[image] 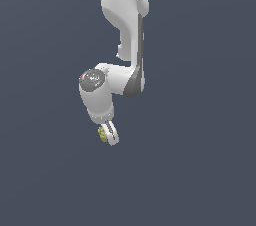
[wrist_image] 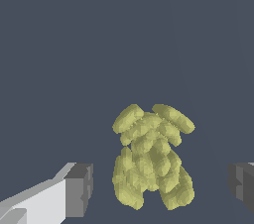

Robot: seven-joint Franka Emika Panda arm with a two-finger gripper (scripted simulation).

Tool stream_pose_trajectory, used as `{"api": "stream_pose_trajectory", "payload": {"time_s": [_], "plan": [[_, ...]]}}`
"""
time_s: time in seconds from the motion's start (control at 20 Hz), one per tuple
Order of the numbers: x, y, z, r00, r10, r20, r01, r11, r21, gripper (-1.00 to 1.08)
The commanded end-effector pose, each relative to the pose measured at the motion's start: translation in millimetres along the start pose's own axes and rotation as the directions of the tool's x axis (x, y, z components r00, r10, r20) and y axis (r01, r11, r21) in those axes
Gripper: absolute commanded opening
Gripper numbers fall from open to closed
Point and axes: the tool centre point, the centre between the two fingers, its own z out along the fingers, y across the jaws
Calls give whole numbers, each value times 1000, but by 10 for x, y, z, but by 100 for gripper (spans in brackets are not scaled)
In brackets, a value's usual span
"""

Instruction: Pick up the object and move it to a goal position.

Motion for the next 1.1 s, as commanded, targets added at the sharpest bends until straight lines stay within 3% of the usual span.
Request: {"api": "stream_pose_trajectory", "payload": {"time_s": [0.0,0.55,0.6,1.05], "plan": [[-3,6,94,1000,1,1,-1,1000,-1,100],[4,5,450,1000,5,1,-5,1000,-1,100],[4,5,450,1000,5,1,-5,1000,-1,-100],[4,5,450,1000,5,1,-5,1000,-1,-100]]}}
